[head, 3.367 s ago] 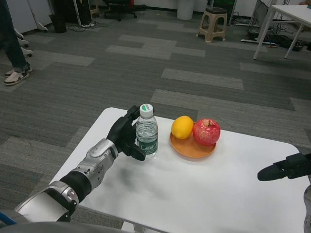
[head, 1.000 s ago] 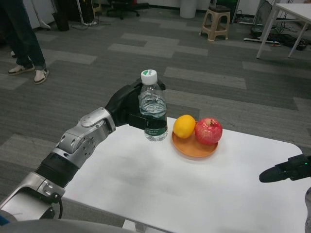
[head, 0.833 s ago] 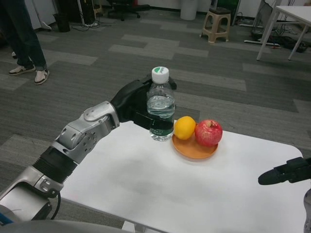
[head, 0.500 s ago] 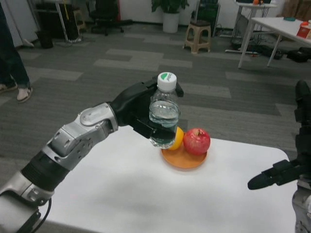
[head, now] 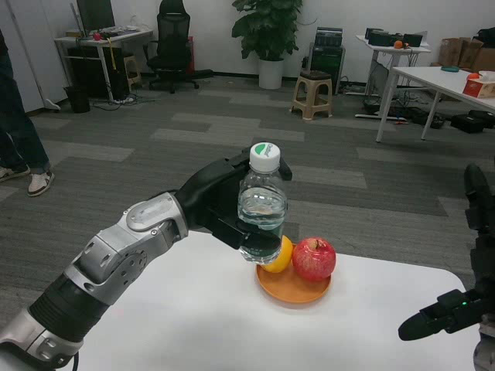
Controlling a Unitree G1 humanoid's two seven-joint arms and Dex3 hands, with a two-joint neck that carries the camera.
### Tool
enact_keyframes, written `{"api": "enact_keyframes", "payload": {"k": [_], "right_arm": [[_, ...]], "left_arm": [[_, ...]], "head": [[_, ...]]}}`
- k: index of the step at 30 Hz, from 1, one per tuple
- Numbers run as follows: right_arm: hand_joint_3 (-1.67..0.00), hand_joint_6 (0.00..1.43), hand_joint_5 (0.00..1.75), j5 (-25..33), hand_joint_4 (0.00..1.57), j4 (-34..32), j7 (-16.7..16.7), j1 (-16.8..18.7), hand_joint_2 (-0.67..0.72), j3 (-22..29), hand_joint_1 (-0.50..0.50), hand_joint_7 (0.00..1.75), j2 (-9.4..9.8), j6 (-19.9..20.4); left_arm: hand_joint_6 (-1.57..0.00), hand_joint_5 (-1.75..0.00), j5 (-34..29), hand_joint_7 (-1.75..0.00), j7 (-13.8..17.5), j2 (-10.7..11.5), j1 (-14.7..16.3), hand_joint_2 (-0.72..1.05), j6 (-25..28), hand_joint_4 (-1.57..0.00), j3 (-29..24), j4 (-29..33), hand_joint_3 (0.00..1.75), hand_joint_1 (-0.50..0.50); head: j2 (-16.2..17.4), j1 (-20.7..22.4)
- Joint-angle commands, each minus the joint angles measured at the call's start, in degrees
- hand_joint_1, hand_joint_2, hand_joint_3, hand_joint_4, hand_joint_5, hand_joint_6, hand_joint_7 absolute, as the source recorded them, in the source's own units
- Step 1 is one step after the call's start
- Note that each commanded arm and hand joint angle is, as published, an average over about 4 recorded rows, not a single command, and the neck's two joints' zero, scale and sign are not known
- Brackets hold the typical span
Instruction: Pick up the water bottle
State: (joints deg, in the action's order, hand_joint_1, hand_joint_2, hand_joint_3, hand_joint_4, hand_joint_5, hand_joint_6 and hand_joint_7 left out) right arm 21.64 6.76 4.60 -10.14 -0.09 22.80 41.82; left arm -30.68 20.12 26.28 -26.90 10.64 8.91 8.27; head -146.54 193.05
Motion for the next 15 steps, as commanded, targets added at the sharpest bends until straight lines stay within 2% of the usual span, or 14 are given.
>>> {"api": "enact_keyframes", "payload": {"k": [1,5,10,15], "right_arm": [[0.0,0.0,0.0,0.3,0.0,0.4,0.2,-0.7,0.72,0.4,-0.25,0.0,0.05,0.3],[0.0,0.0,0.0,0.3,0.0,0.7,0.2,-0.9,0.72,0.4,-0.25,0.0,0.01,0.3],[0.0,0.0,0.0,0.3,0.0,0.9,0.2,-1.3,0.72,0.3,-0.25,0.0,0.01,0.3],[0.0,0.0,0.0,0.3,0.0,1.0,0.2,-1.4,0.72,0.2,-0.25,0.0,0.05,0.3]], "left_arm": [[-0.08,-1.75,0.2,-1.68,0.2,-1.2,-0.8,1.0,-0.4,-0.26,-2.4,0.9,0.61,0.28],[-0.08,-1.75,1.1,-1.68,0.2,-2.4,0.4,0.96,-0.4,-0.26,-4.8,1.0,0.61,0.28],[-0.08,-1.75,1.6,-1.68,0.2,-2.5,1.0,1.0,-0.4,-0.25,-5.5,1.0,0.61,0.28],[-0.08,-1.75,1.8,-1.68,0.2,-2.5,1.1,0.96,-0.4,-0.26,-5.6,1.0,0.61,0.27]], "head": [[-0.4,0.4],[-0.5,0.7],[-0.4,0.8],[-0.2,1.0]]}}
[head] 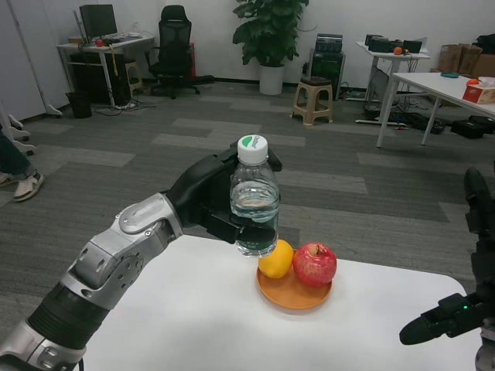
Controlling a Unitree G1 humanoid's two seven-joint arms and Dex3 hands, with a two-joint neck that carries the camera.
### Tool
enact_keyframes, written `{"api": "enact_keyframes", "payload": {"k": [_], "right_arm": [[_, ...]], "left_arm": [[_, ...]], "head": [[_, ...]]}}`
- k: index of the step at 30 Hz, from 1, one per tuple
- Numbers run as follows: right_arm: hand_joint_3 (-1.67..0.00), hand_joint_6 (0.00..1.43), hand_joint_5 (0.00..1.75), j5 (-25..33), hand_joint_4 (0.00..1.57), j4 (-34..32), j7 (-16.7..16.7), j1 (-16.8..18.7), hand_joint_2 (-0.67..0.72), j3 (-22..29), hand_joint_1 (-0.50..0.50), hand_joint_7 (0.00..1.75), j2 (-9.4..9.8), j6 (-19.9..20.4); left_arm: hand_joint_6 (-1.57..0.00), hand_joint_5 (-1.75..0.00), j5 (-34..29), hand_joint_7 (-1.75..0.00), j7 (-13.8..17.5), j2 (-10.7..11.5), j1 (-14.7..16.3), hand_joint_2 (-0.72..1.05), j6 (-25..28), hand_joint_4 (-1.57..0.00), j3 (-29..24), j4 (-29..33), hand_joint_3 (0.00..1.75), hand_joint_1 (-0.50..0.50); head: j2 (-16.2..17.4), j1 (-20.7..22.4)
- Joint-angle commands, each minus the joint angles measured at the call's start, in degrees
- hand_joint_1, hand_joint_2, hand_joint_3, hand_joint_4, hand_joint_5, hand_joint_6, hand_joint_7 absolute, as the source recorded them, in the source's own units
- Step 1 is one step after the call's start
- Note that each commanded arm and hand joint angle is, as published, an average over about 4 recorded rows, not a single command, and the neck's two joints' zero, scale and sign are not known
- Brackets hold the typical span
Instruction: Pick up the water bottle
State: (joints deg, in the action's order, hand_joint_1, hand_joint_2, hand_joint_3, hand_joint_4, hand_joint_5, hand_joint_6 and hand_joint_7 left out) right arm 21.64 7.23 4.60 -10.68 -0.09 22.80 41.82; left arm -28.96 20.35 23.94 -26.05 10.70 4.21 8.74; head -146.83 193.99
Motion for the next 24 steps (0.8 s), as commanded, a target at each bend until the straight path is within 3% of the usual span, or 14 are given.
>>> {"api": "enact_keyframes", "payload": {"k": [1,24], "right_arm": [[0.0,0.0,0.0,0.3,0.0,0.5,0.2,-0.8,0.72,0.2,-0.25,0.0,0.05,0.3],[0.0,0.0,0.0,0.3,0.0,-0.4,0.2,-0.4,0.72,0.1,-0.25,0.0,-0.04,0.3]], "left_arm": [[-0.08,-1.75,0.0,-1.68,0.0,-0.2,0.3,0.96,-0.4,-0.26,-0.9,0.6,0.61,0.27],[-0.08,-1.75,0.1,-1.71,-0.1,-0.1,1.4,0.96,-0.4,-0.22,-0.9,1.7,0.61,0.26]], "head": [[0.0,0.0],[0.7,0.0]]}}
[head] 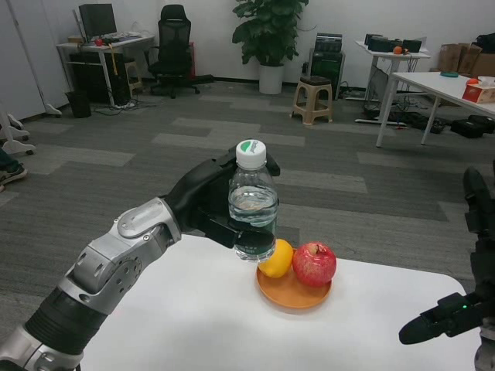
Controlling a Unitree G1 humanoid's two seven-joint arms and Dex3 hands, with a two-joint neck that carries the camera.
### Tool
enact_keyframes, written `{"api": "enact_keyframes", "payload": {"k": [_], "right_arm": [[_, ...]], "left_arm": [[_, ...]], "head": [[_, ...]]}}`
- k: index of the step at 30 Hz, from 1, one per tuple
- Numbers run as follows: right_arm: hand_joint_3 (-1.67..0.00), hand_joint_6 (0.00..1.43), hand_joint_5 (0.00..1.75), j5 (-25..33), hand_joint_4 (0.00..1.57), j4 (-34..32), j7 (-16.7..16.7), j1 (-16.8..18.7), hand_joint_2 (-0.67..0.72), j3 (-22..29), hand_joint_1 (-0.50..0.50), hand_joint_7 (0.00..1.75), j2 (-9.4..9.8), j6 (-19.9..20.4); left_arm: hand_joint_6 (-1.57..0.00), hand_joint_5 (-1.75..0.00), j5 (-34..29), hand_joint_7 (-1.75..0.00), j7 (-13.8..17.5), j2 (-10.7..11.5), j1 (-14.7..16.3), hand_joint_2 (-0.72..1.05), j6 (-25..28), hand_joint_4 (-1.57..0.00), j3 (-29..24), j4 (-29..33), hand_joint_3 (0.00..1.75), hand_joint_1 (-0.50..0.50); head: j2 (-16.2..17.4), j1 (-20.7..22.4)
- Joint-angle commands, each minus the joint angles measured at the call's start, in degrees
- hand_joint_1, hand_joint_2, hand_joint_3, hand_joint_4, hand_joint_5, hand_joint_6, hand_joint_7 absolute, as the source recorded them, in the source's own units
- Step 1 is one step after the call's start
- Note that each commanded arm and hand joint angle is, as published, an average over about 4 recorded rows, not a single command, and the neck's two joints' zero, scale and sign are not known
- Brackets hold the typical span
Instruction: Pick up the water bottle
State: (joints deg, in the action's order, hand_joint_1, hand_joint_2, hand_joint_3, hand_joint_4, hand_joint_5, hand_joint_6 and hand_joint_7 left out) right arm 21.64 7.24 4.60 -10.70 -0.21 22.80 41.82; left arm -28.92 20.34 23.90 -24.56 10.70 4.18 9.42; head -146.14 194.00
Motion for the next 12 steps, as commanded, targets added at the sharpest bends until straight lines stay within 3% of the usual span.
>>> {"api": "enact_keyframes", "payload": {"k": [1,12], "right_arm": [[0.0,0.0,0.0,0.3,0.0,-0.5,0.2,-0.3,0.72,0.2,-0.25,0.0,-0.04,0.3],[0.0,0.0,0.0,0.3,0.0,-0.8,0.3,-0.1,0.72,0.2,-0.25,0.0,-0.04,0.4]], "left_arm": [[-0.08,-1.75,0.1,-1.71,-0.1,-0.1,-0.1,0.96,-0.4,-0.22,-0.8,1.1,0.61,0.26],[-0.08,-1.75,0.1,-1.68,-0.1,0.0,0.4,1.02,-0.3,-0.22,-0.9,1.7,0.61,0.26]], "head": [[0.0,0.0],[0.1,0.1]]}}
